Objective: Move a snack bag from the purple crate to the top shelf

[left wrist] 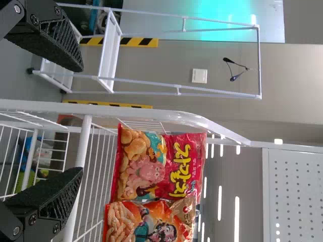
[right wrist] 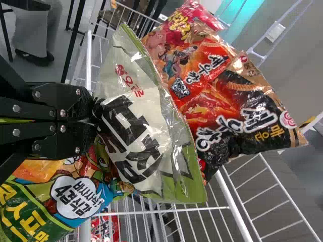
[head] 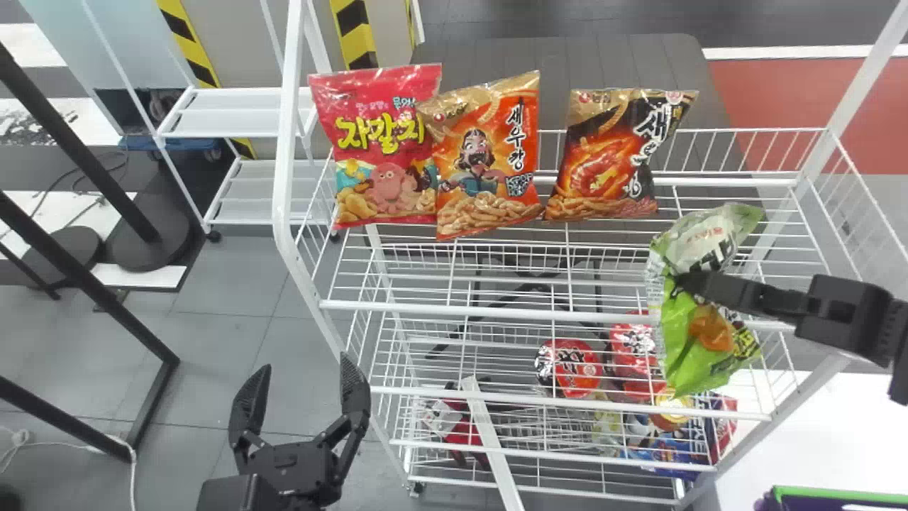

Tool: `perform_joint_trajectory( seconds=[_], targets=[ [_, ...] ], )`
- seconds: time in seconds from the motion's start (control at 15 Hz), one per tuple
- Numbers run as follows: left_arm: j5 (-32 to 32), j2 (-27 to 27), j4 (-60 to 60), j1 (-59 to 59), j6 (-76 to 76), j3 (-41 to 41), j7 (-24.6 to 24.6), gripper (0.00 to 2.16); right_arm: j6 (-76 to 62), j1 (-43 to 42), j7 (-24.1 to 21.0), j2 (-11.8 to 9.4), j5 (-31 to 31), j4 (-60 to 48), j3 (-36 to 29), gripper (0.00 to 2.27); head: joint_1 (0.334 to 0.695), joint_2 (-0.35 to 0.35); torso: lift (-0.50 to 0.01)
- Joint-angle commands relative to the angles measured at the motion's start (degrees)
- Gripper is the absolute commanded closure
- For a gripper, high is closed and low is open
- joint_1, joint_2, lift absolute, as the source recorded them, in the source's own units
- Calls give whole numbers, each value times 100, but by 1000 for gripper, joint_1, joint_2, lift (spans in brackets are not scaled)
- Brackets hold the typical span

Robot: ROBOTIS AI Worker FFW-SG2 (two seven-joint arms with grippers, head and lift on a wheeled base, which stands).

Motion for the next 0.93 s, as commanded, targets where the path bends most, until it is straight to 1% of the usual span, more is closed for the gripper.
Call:
perform_joint_trajectory(
  seconds=[0.0, 0.13, 0.33, 0.6, 0.73, 0.87],
  targets=[
    [0, 2, -5, 3, 6, 3, 0, 124, 47, -147, -82, 14, -123, 8, -72, 2246, 695, 118, 0],
    [0, 2, 13, -5, 6, 3, 0, 124, 18, -340, -91, -9, -9, 26, -89, 2246, 695, 113, 0],
    [18, 2, 39, -32, 6, 3, -9, 124, -703, -525, -99, -79, 88, 377, -89, 2246, 695, 100, 0],
    [26, 2, 57, -49, 6, 12, -9, 124, -1529, -859, -178, -149, 369, 1010, -1, 2250, 695, 61, 0],
    [26, 10, 65, -49, 6, 21, -9, 124, -1758, -1026, -178, -158, 378, 1353, 43, 2246, 695, 45, 0],
    [26, 2, 74, -58, 6, 12, -9, 124, -2268, -1078, -240, -158, 431, 1564, 174, 2246, 695, 41, 0]
  ],
)
